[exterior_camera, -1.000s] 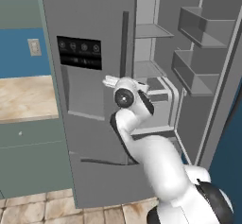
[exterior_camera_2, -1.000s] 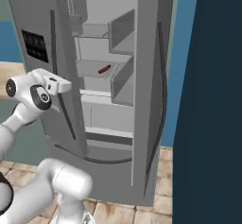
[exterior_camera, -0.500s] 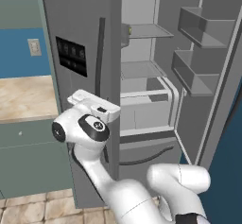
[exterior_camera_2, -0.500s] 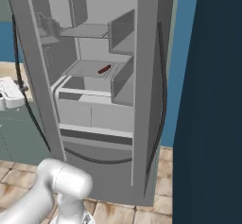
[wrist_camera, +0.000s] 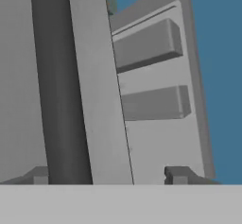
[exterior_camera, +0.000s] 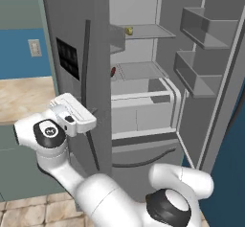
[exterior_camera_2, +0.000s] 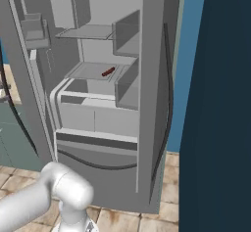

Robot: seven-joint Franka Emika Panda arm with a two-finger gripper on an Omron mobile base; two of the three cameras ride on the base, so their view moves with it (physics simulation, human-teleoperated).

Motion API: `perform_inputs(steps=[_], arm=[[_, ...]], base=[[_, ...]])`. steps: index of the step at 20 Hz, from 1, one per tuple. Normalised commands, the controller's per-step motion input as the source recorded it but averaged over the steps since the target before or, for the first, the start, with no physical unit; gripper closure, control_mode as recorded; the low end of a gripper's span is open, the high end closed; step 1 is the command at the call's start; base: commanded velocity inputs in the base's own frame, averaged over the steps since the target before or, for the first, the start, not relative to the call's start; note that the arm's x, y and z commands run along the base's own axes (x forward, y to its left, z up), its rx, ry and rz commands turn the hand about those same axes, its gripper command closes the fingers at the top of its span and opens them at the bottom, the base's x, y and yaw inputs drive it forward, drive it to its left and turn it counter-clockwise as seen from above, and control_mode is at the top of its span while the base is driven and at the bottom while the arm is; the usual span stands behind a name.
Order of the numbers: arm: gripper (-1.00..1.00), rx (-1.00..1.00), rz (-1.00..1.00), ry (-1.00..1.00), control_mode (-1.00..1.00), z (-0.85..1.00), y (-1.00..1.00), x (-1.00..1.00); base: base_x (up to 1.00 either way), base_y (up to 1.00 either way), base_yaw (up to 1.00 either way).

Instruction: Retrieve the sausage and cheese from the fridge and place them on the cutting board on the counter.

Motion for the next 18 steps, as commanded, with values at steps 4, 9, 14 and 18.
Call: perform_inputs(steps=[4,9,14,18], arm=[[-1.0,0.0,-0.26,0.0,-1.0,0.07,0.11,-0.1],[-1.0,0.01,-0.07,0.06,-1.0,0.1,0.26,0.68],[-1.0,0.0,-0.13,-0.04,-1.0,-0.02,0.13,-0.78],[-1.0,0.0,-0.12,-0.08,-1.0,0.0,0.1,-0.98]], base=[[0.0,0.0,0.0],[0.0,0.0,0.0],[0.0,0.0,0.0],[0.0,0.0,0.0]])
